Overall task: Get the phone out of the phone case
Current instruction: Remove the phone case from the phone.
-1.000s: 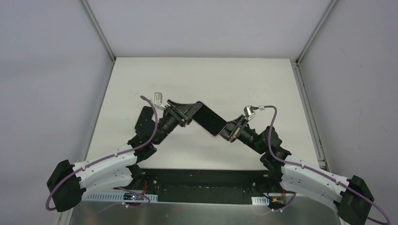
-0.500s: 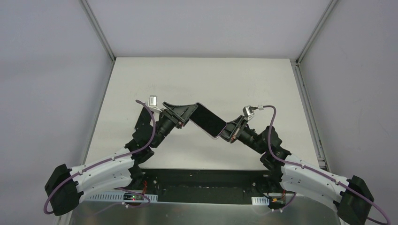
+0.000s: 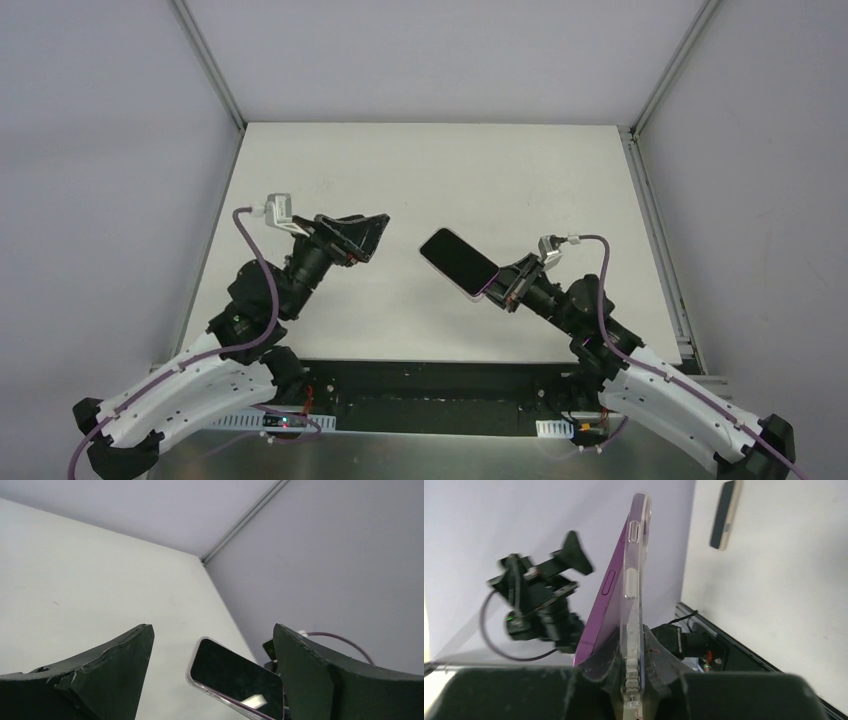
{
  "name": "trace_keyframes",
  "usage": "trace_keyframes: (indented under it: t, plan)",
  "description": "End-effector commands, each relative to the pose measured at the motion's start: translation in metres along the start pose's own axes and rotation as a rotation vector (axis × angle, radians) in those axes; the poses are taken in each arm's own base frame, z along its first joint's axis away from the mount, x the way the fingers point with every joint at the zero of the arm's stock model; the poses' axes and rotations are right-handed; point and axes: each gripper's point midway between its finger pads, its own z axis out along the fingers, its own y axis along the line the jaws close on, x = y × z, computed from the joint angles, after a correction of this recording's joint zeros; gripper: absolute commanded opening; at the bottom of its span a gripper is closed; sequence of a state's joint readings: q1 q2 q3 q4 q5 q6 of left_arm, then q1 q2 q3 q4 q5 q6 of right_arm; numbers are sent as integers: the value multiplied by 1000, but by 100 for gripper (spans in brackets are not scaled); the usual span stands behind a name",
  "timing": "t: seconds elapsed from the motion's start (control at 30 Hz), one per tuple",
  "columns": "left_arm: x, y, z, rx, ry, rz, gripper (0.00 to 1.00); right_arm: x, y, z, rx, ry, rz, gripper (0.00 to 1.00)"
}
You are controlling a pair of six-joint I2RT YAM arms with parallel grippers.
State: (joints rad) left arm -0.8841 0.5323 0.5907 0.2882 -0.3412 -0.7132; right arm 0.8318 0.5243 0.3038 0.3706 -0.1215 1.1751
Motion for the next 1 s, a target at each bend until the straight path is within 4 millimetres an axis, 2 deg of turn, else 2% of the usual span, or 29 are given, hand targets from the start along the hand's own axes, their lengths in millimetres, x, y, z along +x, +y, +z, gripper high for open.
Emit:
trace_keyframes:
  t: [0.0,0.1,0.37,0.7,0.8,0.97]
  plan:
    - [28,40,-11,-174,328,523,91,-18,-3,-10,123,-73,-33,0]
    - [48,42,-9,-197,422,703,97,-24,-14,-10,194,-93,-21,0]
    - [107,-2,-6,-47,544,1105,99,-24,-28,-1,267,-72,14,0]
    - [141,-29,-12,127,602,1275,98,-22,-31,2,280,-63,51,0]
    - [156,-37,-15,216,596,1336,99,-21,-33,3,292,-59,72,0]
    - [179,-40,-19,309,645,1414,99,-20,-37,1,318,-58,89,0]
